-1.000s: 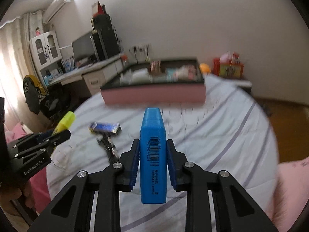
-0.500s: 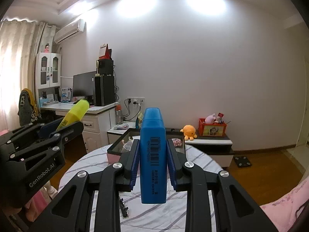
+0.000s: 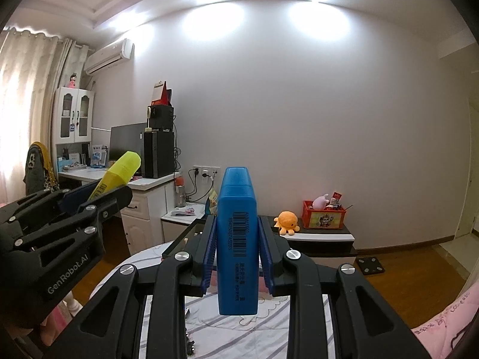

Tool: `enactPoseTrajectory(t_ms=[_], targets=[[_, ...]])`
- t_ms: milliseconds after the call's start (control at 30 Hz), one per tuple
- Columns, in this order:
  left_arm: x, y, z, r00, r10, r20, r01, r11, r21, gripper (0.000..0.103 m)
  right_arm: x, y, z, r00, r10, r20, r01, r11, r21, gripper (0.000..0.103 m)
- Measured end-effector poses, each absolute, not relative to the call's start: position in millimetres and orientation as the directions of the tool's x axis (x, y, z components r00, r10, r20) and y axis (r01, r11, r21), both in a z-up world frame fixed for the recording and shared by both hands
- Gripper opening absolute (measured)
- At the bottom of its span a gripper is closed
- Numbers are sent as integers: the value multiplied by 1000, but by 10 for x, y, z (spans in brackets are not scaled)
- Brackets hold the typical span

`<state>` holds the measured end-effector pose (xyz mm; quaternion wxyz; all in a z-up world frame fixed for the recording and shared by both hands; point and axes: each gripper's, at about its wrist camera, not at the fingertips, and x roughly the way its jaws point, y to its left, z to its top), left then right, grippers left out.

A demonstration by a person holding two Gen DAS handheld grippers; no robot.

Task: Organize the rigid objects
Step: 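Lift and carry both highlighters over the pink box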

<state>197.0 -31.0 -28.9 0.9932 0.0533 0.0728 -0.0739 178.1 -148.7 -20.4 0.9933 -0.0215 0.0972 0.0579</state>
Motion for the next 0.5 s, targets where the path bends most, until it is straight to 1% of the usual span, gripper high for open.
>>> enactPoseTrajectory(t_ms=[267, 367, 500], targets=[[2335, -306, -344, 974, -120, -192, 142, 984, 106, 27, 2072, -1469, -272, 968, 109, -224, -120, 992, -36, 27], [2536, -342, -401, 971, -107, -214, 133, 984, 114, 27, 2319, -1467, -319, 963, 111, -247, -123, 992, -36, 27], [3016, -344, -510, 955, -110, -275, 147, 982, 116, 27, 2705, -1502, -395, 951, 110, -290, -127, 991, -40, 27]])
